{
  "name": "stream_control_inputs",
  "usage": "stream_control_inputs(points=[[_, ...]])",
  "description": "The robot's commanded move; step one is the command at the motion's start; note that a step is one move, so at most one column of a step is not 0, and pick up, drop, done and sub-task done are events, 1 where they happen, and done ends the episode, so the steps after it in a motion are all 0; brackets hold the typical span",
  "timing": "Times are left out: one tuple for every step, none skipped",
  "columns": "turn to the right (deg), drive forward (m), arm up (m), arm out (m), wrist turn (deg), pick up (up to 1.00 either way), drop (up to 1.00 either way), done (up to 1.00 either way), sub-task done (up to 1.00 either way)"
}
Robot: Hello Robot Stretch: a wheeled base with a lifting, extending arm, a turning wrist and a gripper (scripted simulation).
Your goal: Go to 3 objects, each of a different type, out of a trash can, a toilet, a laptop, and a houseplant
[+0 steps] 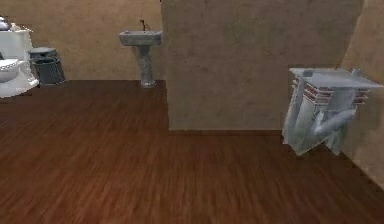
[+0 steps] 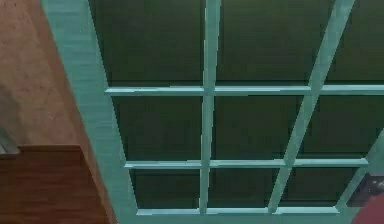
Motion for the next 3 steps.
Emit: stream_control_inputs(points=[[0.0, 0.45, 0.0, 0.0, 0.0, 0.0, 0.0, 0.0, 0.0], [-45.0, 0.0, 0.0, 0.0, 0.0, 0.0, 0.0, 0.0, 0.0], [-9.0, 0.0, 0.0, 0.0, 0.0, 0.0, 0.0, 0.0, 0.0]])
